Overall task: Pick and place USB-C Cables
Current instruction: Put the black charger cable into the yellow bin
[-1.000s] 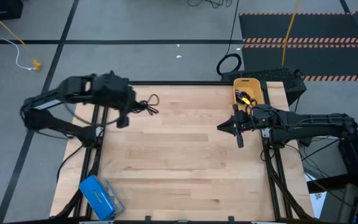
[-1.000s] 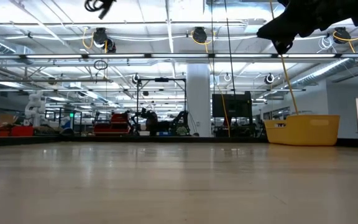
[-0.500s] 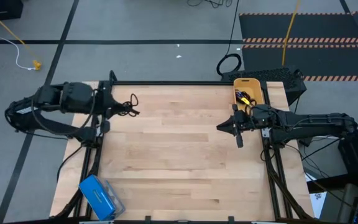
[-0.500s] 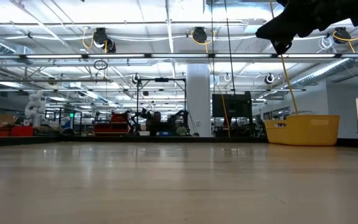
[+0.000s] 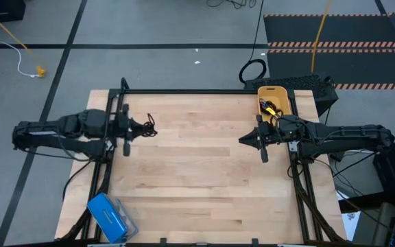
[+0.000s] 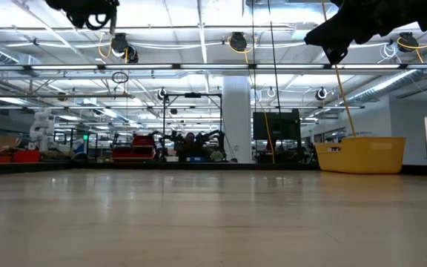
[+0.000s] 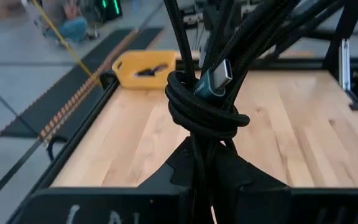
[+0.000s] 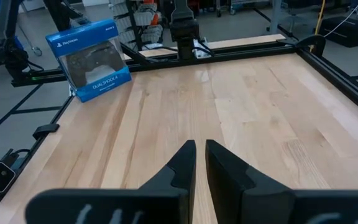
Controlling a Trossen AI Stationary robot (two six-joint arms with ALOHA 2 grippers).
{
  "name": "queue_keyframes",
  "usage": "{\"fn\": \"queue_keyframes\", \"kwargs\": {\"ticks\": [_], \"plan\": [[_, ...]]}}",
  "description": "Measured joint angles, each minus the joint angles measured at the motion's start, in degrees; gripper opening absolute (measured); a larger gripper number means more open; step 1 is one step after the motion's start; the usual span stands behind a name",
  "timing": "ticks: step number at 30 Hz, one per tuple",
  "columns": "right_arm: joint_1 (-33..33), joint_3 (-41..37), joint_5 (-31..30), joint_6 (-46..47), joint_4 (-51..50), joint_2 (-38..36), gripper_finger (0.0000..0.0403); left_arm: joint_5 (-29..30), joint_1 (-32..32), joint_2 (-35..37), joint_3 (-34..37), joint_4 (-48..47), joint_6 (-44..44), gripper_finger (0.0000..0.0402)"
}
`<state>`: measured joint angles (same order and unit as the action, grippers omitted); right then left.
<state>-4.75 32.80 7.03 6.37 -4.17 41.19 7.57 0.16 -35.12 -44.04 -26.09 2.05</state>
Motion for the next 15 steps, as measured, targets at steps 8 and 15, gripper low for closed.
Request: {"fn": "queue_keyframes", "kwargs": {"ticks": [8, 15], "plan": [[0.0, 0.0, 0.0, -0.2, 3.3, 0.0, 0.0027, -0.1, 0.0, -0.4, 15.3, 23.9, 0.3, 0.0031], [0.0, 0.0, 0.0, -1.1, 5.4, 0.0, 0.0027, -2.4, 0.0, -1.7, 19.2, 30.5, -0.8, 0.0031]]}}
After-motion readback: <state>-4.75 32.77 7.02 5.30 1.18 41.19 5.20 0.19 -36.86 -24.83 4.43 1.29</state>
